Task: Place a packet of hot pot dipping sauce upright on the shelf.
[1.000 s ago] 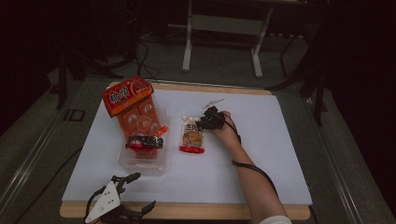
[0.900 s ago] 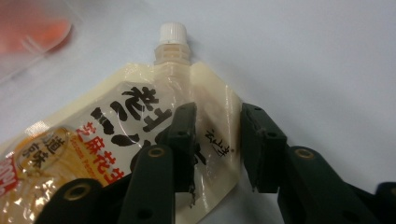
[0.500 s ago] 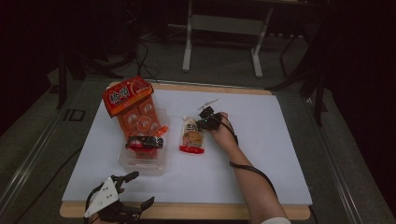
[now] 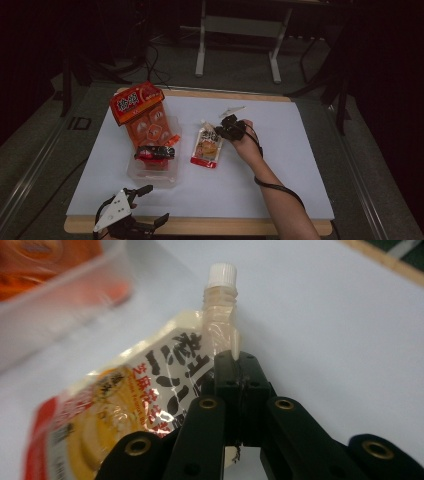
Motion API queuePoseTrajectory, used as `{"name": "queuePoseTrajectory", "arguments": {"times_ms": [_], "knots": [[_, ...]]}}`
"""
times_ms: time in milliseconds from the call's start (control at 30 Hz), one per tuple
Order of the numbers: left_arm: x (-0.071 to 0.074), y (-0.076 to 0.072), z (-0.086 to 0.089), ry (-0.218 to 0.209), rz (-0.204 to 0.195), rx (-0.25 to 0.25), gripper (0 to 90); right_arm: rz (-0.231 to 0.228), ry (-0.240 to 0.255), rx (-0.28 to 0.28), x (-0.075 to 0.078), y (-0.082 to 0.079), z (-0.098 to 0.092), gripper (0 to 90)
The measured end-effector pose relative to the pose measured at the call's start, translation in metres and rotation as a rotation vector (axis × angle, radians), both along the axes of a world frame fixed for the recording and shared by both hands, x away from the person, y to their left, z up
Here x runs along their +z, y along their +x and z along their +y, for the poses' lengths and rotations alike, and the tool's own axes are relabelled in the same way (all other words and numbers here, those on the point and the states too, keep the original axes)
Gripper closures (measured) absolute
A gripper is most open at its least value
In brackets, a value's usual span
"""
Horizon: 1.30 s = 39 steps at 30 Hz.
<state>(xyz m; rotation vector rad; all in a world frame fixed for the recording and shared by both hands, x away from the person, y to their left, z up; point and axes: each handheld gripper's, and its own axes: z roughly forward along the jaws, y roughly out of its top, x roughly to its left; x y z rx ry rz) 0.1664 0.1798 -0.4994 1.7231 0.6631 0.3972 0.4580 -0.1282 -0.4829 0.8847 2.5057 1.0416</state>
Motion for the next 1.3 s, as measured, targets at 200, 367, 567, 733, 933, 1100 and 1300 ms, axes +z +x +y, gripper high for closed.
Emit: {"name": "queuePoseTrajectory", "arguments": {"times_ms": [200, 367, 567, 733, 933, 1100, 1300], "knots": [[-0.001, 0.004, -0.001, -0.016, 0.021, 0.003, 5.0, -0.039, 0.044, 0.052, 0.024, -0.017, -0.001, 89.8], [0.000, 0.006, -0.001, -0.011, 0.044, 0.001, 5.3, -0.054, 0.097, 0.086, 0.038, -0.032, 0.001, 89.9], [0.003, 0.012, -0.005, -0.010, 0.035, -0.022, 5.2, -0.068, 0.137, 0.123, 0.047, -0.050, 0.000, 89.9], [0.005, 0.014, -0.006, -0.015, 0.025, -0.028, 5.3, -0.092, 0.148, 0.157, 0.055, -0.069, 0.000, 89.9], [0.009, 0.018, -0.009, -0.010, 0.024, -0.023, 5.3, -0.121, 0.154, 0.180, 0.065, -0.083, -0.006, 89.9], [0.013, 0.024, -0.012, -0.012, 0.034, -0.041, 5.4, -0.138, 0.170, 0.184, 0.075, -0.092, -0.021, 89.8], [0.017, 0.024, -0.016, 0.004, 0.031, -0.048, 7.8, -0.159, 0.195, 0.195, 0.088, -0.108, -0.034, 89.8]]}}
